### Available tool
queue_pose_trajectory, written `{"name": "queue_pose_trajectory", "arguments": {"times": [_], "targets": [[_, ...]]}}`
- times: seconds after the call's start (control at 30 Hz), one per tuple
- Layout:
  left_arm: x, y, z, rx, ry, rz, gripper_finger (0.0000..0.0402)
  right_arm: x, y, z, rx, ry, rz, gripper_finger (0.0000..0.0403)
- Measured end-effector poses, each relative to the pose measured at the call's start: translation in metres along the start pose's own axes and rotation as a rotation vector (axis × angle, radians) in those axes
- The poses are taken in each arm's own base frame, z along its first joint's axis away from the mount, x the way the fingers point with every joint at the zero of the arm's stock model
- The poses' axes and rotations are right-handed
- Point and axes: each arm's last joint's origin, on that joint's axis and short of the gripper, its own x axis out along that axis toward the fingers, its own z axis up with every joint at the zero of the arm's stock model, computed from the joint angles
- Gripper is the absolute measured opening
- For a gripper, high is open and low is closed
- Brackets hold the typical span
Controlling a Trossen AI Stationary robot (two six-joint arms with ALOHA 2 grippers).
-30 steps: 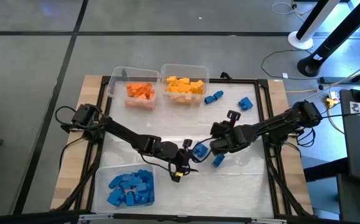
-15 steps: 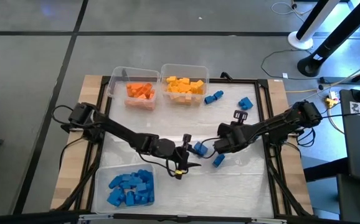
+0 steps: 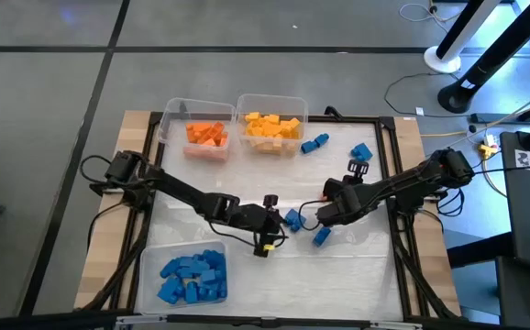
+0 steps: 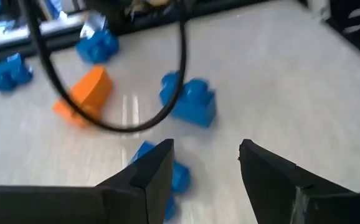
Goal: Sort blocks
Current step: Put the blue game piece into the bottom transparent bin
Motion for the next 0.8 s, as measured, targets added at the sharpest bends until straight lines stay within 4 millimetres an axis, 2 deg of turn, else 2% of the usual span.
{"name": "queue_pose_trajectory", "arguments": {"times": [0.2,0.37,0.43,0.6,0.8], "targets": [[0.02,0.022,-0.022,-0.084,0.073,0.015,0.0169,0.0,0.002,0.0,-0.046,0.017,0.036,0.0003],[0.028,0.03,-0.027,-0.241,0.058,-0.005,0.0169,0.0,0.002,0.0,-0.046,0.018,0.038,0.0003],[0.03,0.028,-0.024,-0.286,0.015,-0.019,0.0169,0.0,0.002,0.0,-0.045,0.017,0.039,0.0003],[0.037,0.009,-0.025,-0.263,-0.046,-0.098,0.0169,0.0,0.002,0.0,-0.046,0.017,0.039,0.0003],[0.061,-0.012,-0.03,-0.256,-0.099,-0.134,0.0169,0.0,0.002,0.0,-0.045,0.016,0.04,0.0003]]}}
